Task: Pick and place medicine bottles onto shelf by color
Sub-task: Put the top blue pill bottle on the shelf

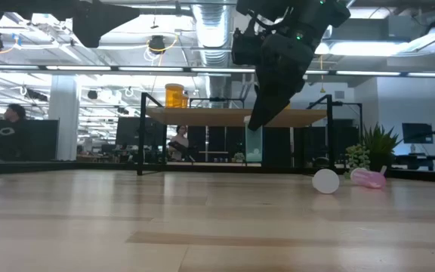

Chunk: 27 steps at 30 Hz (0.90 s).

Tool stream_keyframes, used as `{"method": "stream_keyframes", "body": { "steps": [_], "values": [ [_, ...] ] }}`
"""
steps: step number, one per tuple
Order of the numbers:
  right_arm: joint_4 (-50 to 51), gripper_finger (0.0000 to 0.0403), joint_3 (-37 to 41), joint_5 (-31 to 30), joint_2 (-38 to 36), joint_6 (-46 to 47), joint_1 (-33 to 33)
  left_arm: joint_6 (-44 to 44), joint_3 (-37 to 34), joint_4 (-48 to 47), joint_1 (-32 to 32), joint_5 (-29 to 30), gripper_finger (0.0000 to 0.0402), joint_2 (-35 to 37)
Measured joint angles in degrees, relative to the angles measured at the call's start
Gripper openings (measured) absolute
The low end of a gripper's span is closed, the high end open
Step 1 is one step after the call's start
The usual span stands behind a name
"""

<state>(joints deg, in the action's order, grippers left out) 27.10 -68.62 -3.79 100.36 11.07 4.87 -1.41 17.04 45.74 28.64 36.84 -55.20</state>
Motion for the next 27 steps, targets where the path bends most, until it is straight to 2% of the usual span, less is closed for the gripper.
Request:
{"method": "stream_keyframes", "body": {
  "steps": [16,27],
  "values": [
    [4.97,0.0144,-6.13,2.44,0.00,-1.92,-0.03,-0.16,0.00,-0.02,0.00,-0.02,0.0352,0.00],
    [5.53,0.0143,-6.84,2.78,-6.15,-2.58,-0.14,-0.63,0.00,-0.44,0.00,-0.10,0.0352,-0.02]
  ]
}}
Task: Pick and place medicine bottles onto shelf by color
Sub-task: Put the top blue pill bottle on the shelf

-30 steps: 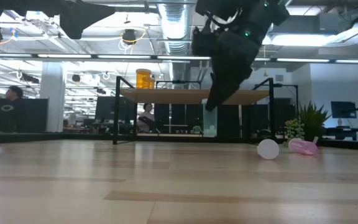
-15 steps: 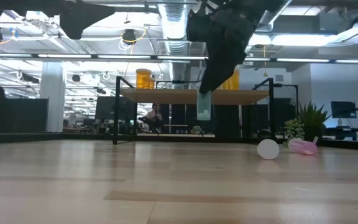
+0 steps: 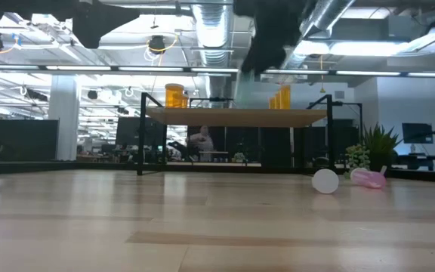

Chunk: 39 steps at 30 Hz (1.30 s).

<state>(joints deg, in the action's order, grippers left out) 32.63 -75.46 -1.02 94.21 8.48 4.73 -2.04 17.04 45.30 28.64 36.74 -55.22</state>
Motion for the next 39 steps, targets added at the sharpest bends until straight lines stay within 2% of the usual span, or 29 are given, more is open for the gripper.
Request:
{"method": "stream_keyframes", "body": {
  "steps": [10,21,28,39],
  "values": [
    [0.74,0.0144,0.00,-0.34,-7.34,-0.18,-1.94,-0.25,0.00,-0.39,0.00,0.12,0.0352,0.00],
    [3.77,0.0148,0.02,-0.42,-12.21,-1.48,-8.47,-0.38,0.00,-0.37,-0.02,0.63,0.0352,0.00],
    [4.00,0.0150,-0.46,-0.42,-12.53,-2.96,-14.52,-0.38,0.00,-0.38,-0.44,0.62,0.0352,0.00],
    [4.95,0.0150,-8.55,-0.22,-11.41,-6.01,-24.09,-1.33,0.00,-0.81,-2.38,0.62,0.0352,0.00]
  ]
}}
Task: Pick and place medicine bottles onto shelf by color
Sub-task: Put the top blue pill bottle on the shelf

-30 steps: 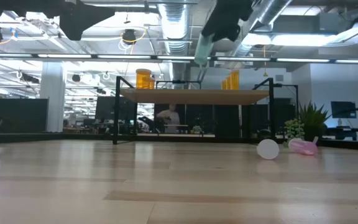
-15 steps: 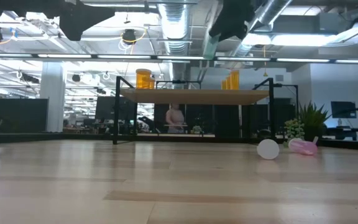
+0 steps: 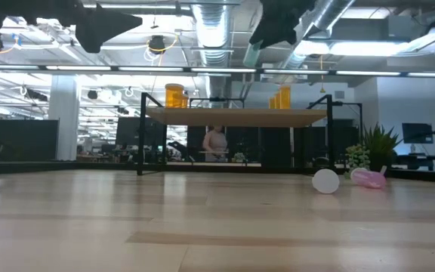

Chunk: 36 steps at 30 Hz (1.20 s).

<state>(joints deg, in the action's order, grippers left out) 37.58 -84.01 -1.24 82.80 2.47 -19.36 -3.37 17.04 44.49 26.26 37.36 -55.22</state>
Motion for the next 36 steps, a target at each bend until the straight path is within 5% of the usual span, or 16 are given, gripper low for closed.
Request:
{"method": "stream_keyframes", "body": {
  "steps": [13,21,36],
  "values": [
    [-1.83,0.0150,-1.11,5.73,0.03,-3.16,-13.15,-2.04,0.00,0.05,-4.58,-0.01,0.0352,0.00],
    [-5.63,0.0150,-1.52,7.50,0.65,-3.88,-15.22,-2.06,0.00,0.04,-5.86,-0.07,0.0352,0.00],
    [16.55,0.0150,-27.60,7.41,21.61,-5.73,-15.73,-4.26,0.00,-1.04,-6.27,-3.50,0.0352,0.02]
  ]
}}
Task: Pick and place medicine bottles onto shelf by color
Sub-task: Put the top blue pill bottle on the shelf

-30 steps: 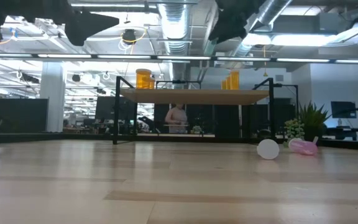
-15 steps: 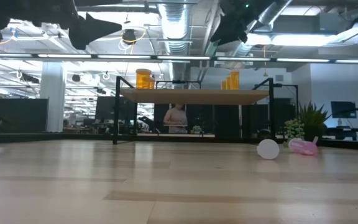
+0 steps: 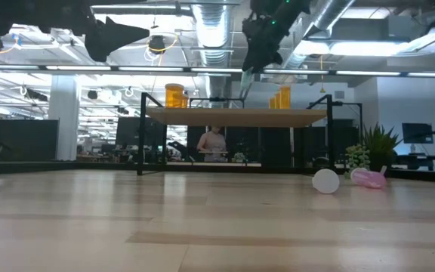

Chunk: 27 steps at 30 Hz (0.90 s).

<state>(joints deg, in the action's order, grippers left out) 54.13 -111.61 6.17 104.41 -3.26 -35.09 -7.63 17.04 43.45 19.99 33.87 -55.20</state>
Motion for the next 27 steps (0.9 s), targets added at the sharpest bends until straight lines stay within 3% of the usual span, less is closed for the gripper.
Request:
{"method": "stream_keyframes", "body": {
  "steps": [11,27],
  "values": [
    [5.54,0.0150,-3.98,-0.04,6.45,-1.43,-1.07,-0.75,0.00,-0.68,0.02,-0.13,0.0352,0.00],
    [5.83,0.0150,-3.98,-0.16,7.48,0.31,-1.05,-1.23,0.00,-0.77,0.02,-0.53,0.0352,0.00]
  ]
}}
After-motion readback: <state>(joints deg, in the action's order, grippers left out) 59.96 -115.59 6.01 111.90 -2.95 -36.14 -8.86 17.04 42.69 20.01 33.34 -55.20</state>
